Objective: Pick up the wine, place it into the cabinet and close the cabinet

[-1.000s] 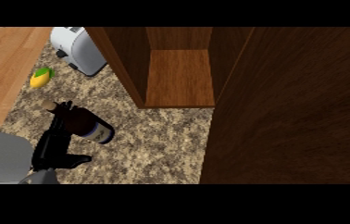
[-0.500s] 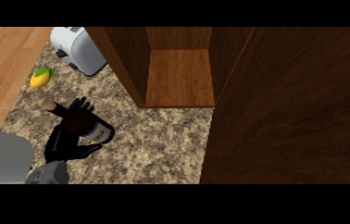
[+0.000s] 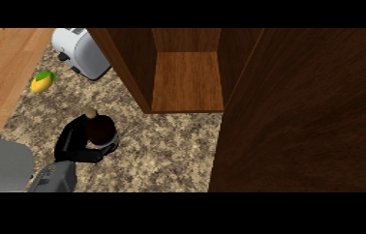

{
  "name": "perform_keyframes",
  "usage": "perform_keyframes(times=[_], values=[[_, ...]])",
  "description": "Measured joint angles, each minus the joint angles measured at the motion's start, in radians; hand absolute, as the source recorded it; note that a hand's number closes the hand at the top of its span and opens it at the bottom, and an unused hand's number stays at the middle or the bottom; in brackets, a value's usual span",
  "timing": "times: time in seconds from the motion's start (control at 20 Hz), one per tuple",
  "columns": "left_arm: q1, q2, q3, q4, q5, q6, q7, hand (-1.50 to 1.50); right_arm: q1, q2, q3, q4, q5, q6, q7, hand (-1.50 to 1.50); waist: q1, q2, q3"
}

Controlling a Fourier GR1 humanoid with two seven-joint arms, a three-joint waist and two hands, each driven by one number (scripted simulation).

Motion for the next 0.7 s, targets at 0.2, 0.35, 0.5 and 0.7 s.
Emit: perform_keyframes(times=[0.2,0.35,0.5,0.7], values=[[0.014,-0.053,-0.036,-0.053,-0.046,0.101,-0.051,1.50,-0.001,-0.007,-0.001,-0.002,0.001,-0.003,0.004,-1.50,0.006,-0.002,0.002],[0.025,-0.115,-0.055,-0.090,-0.066,0.191,-0.047,1.50,0.007,-0.009,-0.006,0.001,0.001,-0.002,-0.001,-1.50,0.010,-0.002,0.002],[0.045,-0.162,-0.083,-0.136,-0.072,0.271,-0.058,1.50,0.011,-0.007,-0.003,0.008,0.001,-0.002,-0.010,-1.50,0.013,-0.001,0.001],[0.083,-0.190,-0.118,-0.260,-0.067,0.313,-0.037,1.50,0.020,-0.004,-0.005,0.009,0.001,-0.002,-0.016,-1.50,0.017,-0.002,0.001]])
